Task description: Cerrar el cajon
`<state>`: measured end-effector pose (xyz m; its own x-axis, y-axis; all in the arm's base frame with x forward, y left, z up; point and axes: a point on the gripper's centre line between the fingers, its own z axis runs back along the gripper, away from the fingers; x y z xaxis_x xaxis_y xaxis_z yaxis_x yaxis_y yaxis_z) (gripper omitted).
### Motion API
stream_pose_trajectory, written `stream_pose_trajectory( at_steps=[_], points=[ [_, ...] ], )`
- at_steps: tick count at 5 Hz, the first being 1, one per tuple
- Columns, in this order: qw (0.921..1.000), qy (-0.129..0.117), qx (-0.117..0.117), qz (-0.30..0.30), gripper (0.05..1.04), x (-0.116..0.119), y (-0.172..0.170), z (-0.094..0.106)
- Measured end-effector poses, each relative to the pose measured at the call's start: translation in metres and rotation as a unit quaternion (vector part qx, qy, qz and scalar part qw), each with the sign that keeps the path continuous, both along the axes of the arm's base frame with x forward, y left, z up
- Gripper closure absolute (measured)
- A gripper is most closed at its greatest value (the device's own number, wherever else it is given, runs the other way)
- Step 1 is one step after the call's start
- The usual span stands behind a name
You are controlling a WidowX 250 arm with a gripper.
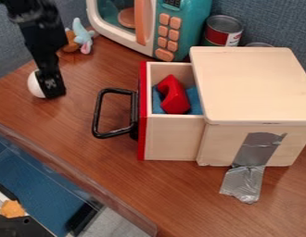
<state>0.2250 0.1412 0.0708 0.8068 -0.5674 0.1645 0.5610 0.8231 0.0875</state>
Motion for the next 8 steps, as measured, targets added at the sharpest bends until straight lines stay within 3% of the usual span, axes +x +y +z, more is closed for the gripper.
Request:
stream_pose_trajectory(
  at_steps=[1,2,6,8],
  points=[
    [0.9991,0.029,0.015,-0.026,0.084,0.0,-0.005,-0.02],
    [0.9984,0.04,0.018,-0.035,0.084,-0.006,-0.007,-0.034],
    [0.9981,0.037,0.004,-0.049,0.084,0.008,-0.044,-0.051],
    [0.9981,0.036,0.02,-0.045,0.084,0.022,-0.052,-0.068]
  ],
)
